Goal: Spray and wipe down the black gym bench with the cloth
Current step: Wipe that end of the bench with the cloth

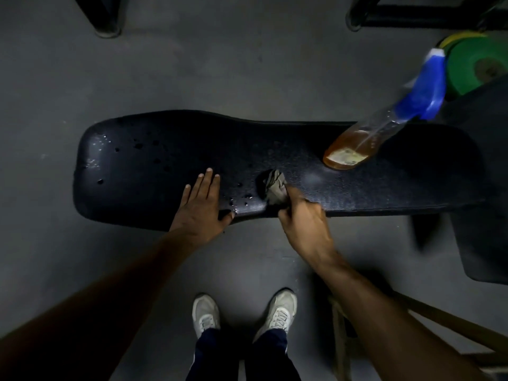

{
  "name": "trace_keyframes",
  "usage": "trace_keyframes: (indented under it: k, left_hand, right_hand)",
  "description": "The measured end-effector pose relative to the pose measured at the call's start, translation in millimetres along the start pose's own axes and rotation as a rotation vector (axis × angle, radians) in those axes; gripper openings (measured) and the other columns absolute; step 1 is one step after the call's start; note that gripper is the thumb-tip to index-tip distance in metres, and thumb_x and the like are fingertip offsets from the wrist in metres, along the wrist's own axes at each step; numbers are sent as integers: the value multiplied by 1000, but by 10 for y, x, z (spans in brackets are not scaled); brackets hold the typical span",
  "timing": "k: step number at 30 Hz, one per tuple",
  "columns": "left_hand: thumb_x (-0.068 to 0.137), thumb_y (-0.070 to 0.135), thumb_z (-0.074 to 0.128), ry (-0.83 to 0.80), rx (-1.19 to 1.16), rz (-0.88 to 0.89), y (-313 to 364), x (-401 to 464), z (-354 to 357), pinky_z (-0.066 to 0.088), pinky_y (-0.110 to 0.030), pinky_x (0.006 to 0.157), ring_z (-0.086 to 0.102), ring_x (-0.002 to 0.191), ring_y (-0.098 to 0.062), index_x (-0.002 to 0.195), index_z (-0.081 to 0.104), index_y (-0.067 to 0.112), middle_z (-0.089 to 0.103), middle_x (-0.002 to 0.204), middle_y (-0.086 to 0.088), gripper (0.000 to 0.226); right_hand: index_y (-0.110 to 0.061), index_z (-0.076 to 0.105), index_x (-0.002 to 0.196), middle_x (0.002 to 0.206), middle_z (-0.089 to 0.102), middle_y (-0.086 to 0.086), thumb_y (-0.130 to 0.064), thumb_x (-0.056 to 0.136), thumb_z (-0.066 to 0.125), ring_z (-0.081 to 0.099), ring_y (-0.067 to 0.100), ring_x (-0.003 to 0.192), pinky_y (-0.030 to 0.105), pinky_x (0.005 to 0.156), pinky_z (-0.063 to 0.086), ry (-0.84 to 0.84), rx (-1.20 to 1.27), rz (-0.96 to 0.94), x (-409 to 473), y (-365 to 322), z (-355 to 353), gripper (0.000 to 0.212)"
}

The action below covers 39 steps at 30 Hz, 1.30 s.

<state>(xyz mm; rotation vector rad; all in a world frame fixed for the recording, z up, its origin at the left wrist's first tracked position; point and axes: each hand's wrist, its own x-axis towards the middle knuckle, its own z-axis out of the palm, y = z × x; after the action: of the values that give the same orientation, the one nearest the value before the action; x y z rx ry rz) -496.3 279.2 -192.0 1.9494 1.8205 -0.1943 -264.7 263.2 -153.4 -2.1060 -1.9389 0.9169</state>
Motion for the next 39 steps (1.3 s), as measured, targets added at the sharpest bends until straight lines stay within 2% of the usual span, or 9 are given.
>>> trace_keyframes:
  k: [4,6,8,10,12,19,25,31,39]
  left_hand:
    - [92,59,53,3,-8,-18,-440,-87,-83,-5,-42,124,-12,154,-18,160,-5,14,-17,167,-3,100]
    - [92,60,52,9,-17,-20,-654,-120,-121,-5,-43,125,-12,154,-19,160,-6,13,-16,168,-3,100]
    - [92,61,52,19,-28,-22,-842,-159,-151,-4,-43,125,-11,155,-19,160,-5,13,-15,168,-4,101]
    - [91,61,52,17,-36,-25,-1002,-186,-179,-4,-44,125,-12,154,-19,160,-6,13,-16,168,-4,101]
    - [91,62,51,27,-39,-23,-1148,-190,-195,-4,-44,125,-12,154,-19,160,-6,14,-17,167,-4,101]
    - [95,62,40,74,-40,13,-1501,-100,-186,-2,-46,125,-9,155,-20,160,0,13,-14,168,-4,91]
    - [101,58,28,69,-32,53,-1684,-9,-212,0,-47,125,-9,155,-19,160,-2,15,-15,168,-2,79]
    - [99,61,28,65,3,117,-1722,90,-266,-1,-47,125,-11,155,-18,160,-3,15,-16,167,-2,83]
    - [97,68,22,79,64,122,-1668,324,-130,-4,-51,123,-15,154,-21,159,-7,13,-16,167,-5,88]
  right_hand:
    - [-18,46,150,113,75,21,-19,99,55,70,45,106,47,87,53,35,-65,23,127,-324,145,51]
    - [-24,40,155,134,68,19,-31,101,53,64,42,122,49,99,50,47,-169,40,151,-453,262,56]
    - [-32,28,163,172,29,12,-47,106,44,32,35,156,52,125,26,11,-276,8,184,-495,443,62]
    - [-38,10,168,178,-9,6,-58,109,29,-7,29,165,55,132,0,-85,-304,-59,242,-466,662,65]
    - [-39,1,168,176,-20,6,-59,110,21,-19,29,163,58,131,-6,-113,-291,-70,298,-452,836,65]
    - [-32,-4,168,175,-17,-5,-54,112,24,-22,22,161,48,128,-19,-124,-238,-287,333,-918,1220,67]
    - [-26,5,170,178,-4,-7,-47,112,30,-7,20,164,52,133,1,-100,-412,-449,222,-958,1442,66]
    - [-44,0,167,178,-9,-5,-58,111,27,-9,24,164,54,131,-3,-16,-405,-169,229,-447,1107,63]
    - [-38,8,168,178,-7,0,-55,111,21,-10,29,164,62,130,-3,117,-189,167,903,-760,1048,61]
